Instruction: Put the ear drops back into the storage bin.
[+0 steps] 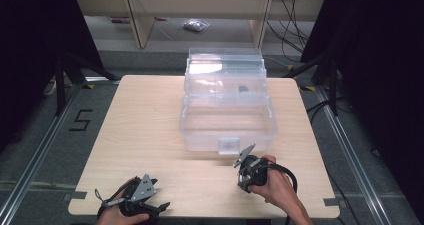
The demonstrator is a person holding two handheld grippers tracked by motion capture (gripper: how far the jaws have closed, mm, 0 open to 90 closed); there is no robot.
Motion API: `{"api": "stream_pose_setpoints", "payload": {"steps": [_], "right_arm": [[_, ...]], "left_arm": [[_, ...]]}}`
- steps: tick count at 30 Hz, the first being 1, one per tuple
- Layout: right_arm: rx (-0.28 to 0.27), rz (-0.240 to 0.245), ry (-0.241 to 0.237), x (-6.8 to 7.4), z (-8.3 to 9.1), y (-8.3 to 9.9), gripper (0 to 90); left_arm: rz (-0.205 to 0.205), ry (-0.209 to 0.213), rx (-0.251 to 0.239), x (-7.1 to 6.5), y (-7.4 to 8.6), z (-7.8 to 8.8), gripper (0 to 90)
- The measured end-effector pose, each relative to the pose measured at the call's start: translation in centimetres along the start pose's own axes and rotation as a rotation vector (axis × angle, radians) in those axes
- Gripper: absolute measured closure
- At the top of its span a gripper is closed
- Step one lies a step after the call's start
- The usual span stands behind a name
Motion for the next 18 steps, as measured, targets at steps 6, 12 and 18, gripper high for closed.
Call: {"api": "stream_pose_setpoints", "payload": {"steps": [6, 12, 18], "right_arm": [[0.007, 0.005, -0.005, 0.06, -0.05, -0.18, 54.0], [0.024, 0.020, -0.007, 0.09, -0.26, -0.55, 57.1], [0.040, 0.027, -0.004, 0.16, -0.50, -0.60, 60.0]], "left_arm": [[-0.017, -0.003, -0.001, 0.09, -0.04, 0.04, 16.7], [-0.019, -0.003, 0.003, 0.09, -0.02, 0.04, 16.6], [0.002, 0.003, 0.000, -0.02, 0.01, 0.02, 16.7]]}}
Point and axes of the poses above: each handheld gripper's, and its own axes: z roughly backward along the jaws, y roughly out of its underside, x roughly to its left, the point moved 5 cm from there along -z, roughly forward along the jaws, and after that the axes turned 14 degrees about x, right-handed, at the moved point
